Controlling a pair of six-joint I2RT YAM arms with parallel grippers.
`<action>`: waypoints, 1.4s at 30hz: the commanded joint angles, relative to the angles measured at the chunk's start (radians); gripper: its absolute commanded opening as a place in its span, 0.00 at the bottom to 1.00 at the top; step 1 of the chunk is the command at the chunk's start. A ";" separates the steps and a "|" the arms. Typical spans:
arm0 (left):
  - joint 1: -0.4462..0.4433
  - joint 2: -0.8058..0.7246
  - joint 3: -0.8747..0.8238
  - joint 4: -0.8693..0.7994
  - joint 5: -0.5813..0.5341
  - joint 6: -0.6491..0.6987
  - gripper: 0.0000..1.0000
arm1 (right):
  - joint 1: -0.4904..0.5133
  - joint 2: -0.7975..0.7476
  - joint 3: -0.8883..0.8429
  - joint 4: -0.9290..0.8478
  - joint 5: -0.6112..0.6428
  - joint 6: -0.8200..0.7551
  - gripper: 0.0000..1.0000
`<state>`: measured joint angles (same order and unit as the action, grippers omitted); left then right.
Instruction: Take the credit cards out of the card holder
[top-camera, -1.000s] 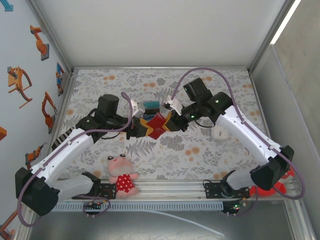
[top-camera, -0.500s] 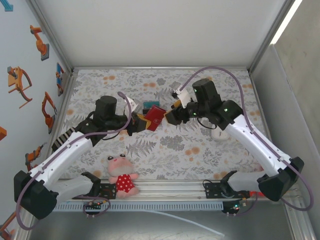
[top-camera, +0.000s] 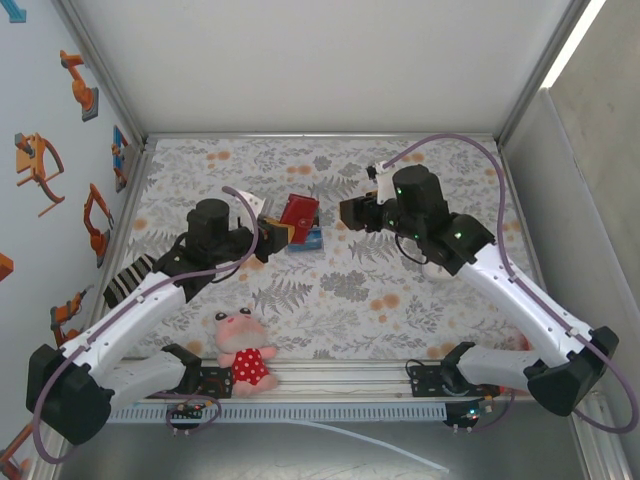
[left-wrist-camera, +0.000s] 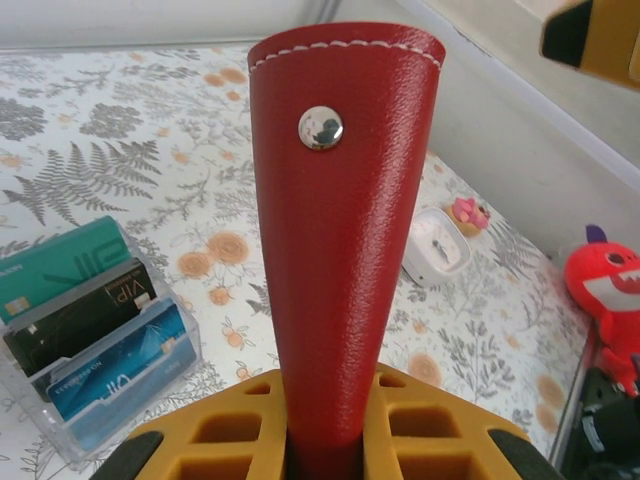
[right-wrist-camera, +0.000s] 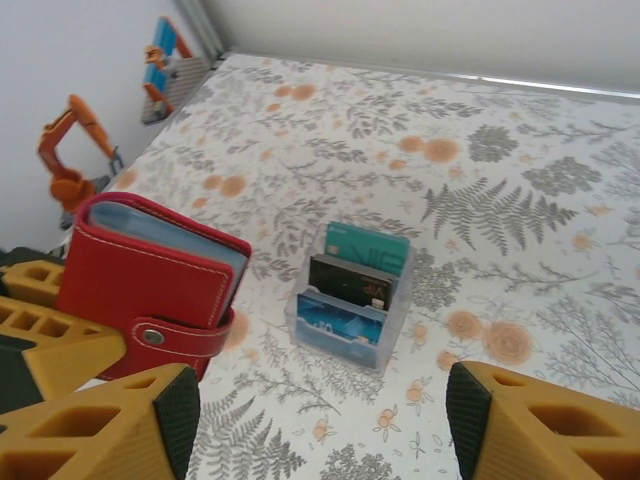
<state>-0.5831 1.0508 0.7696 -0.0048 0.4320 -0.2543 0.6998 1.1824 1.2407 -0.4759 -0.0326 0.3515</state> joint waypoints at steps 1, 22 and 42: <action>-0.004 -0.003 -0.013 0.113 -0.050 -0.052 0.00 | 0.036 0.020 -0.015 0.005 0.157 0.070 0.67; -0.003 0.063 -0.051 0.295 -0.153 -0.170 0.00 | 0.197 0.121 -0.037 0.173 0.203 0.206 0.45; -0.004 0.074 -0.055 0.321 -0.095 -0.190 0.00 | 0.213 0.251 0.033 0.297 0.180 0.232 0.32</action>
<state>-0.5831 1.1217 0.7158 0.2623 0.2985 -0.4332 0.9062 1.4204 1.2270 -0.2176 0.1467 0.5758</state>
